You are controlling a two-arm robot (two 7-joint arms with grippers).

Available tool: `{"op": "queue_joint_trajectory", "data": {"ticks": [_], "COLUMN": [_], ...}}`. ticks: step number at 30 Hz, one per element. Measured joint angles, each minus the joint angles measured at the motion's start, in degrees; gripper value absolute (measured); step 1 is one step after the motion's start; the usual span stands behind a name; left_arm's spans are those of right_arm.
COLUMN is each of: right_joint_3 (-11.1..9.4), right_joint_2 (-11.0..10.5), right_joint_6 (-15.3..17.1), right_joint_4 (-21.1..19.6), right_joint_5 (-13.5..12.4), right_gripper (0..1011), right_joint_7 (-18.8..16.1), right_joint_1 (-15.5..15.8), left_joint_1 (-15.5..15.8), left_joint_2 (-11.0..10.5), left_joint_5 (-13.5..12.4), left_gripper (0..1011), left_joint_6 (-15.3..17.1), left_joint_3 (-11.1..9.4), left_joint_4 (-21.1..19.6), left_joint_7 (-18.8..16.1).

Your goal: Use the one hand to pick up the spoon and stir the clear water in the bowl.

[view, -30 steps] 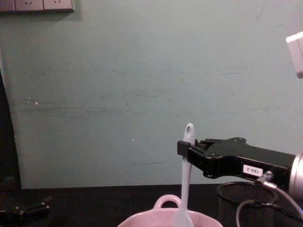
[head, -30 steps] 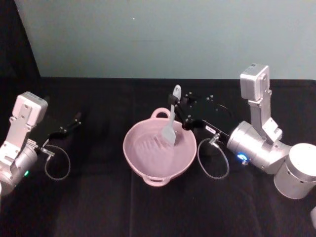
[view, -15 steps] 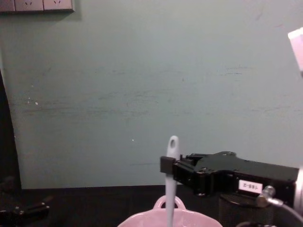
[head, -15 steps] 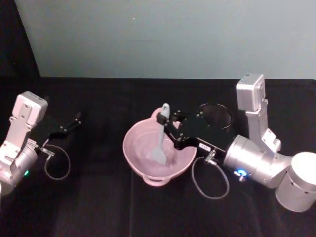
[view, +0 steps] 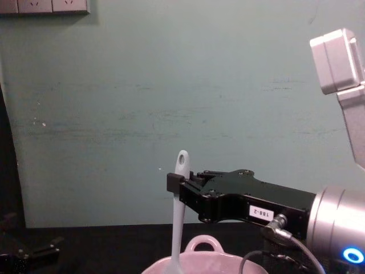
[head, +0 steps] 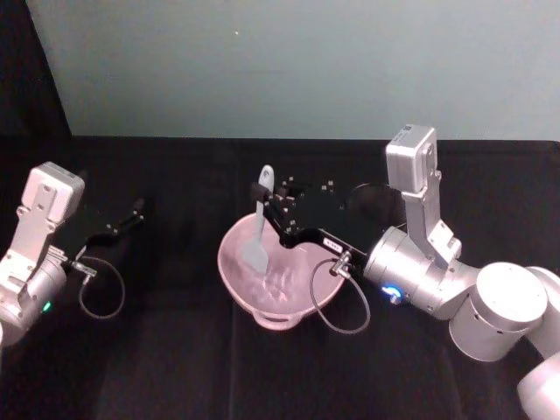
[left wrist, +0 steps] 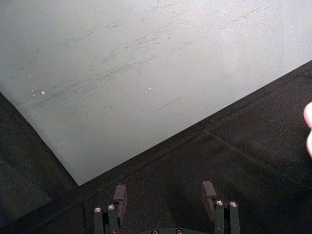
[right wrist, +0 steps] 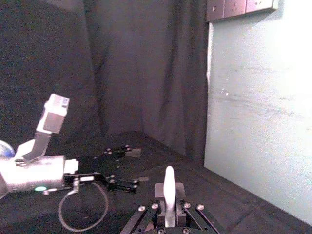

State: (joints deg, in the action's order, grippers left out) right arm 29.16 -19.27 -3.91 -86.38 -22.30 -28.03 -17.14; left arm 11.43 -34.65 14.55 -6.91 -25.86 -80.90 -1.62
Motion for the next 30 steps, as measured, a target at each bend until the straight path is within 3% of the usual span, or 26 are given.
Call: {"op": "queue_joint_trajectory", "data": {"ticks": [6,15,22,30], "right_joint_3": [-0.6,-2.3,-3.7,-4.3], "right_joint_2": [1.6,1.7,-0.2,-2.6], "right_joint_6": [-2.5,-3.9,-1.3,1.8], "right_joint_4": [3.1,4.0,1.1,-2.7], "right_joint_5": [2.3,4.9,5.0,3.2], "right_gripper": [125,125,125,124], "right_joint_7": [1.5,2.9,2.6,0.9], "right_joint_1": [-1.3,-1.3,0.2,2.7], "left_joint_1": [0.0,0.0,0.0,0.0], "left_joint_2": [0.0,0.0,0.0,0.0], "left_joint_5": [0.0,0.0,0.0,0.0], "left_gripper": [1011,1011,1011,1011], "left_joint_6": [0.0,0.0,0.0,0.0], "left_joint_3": [0.0,0.0,0.0,0.0], "left_joint_4": [0.0,0.0,0.0,0.0], "left_joint_7": [0.0,0.0,0.0,0.0]}}
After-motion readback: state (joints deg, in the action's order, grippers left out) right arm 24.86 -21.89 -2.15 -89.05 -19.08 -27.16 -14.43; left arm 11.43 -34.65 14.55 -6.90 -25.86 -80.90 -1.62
